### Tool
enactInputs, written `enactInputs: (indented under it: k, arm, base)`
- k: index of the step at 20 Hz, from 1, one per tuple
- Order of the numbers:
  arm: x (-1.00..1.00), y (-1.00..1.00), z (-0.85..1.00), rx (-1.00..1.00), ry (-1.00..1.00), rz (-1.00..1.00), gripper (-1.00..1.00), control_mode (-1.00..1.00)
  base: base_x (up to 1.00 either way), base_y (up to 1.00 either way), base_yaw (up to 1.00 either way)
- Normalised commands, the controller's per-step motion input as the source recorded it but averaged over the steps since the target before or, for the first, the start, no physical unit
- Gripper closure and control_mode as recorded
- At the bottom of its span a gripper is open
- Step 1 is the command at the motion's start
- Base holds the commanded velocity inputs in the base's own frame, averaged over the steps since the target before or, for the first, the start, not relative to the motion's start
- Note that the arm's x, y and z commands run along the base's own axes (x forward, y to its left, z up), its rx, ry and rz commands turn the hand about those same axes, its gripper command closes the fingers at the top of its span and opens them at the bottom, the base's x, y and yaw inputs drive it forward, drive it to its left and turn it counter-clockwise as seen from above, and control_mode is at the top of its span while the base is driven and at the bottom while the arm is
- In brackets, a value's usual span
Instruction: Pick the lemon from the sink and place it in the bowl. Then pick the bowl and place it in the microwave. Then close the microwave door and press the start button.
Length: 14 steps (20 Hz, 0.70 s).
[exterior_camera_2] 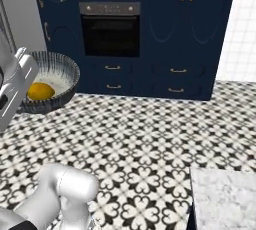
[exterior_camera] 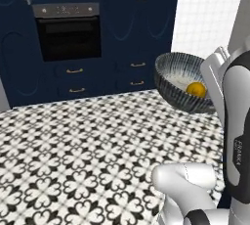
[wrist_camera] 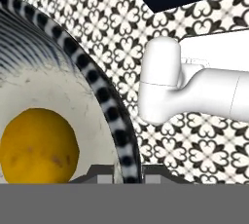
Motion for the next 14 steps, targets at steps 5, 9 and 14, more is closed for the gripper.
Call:
enactInputs:
  k: [5,9,14]
  arm:
    - [0.0,0.0,0.0,0.0,0.0,0.0,1.0,1.0]
    - [0.0,0.0,0.0,0.0,0.0,0.0,1.0,1.0]
    - [0.0,0.0,0.0,0.0,0.0,0.0,1.0,1.0]
  base:
    - [1.0,0.03,0.0]
    - [1.0,0.17,0.07]
    - [1.0,0.24,0.06]
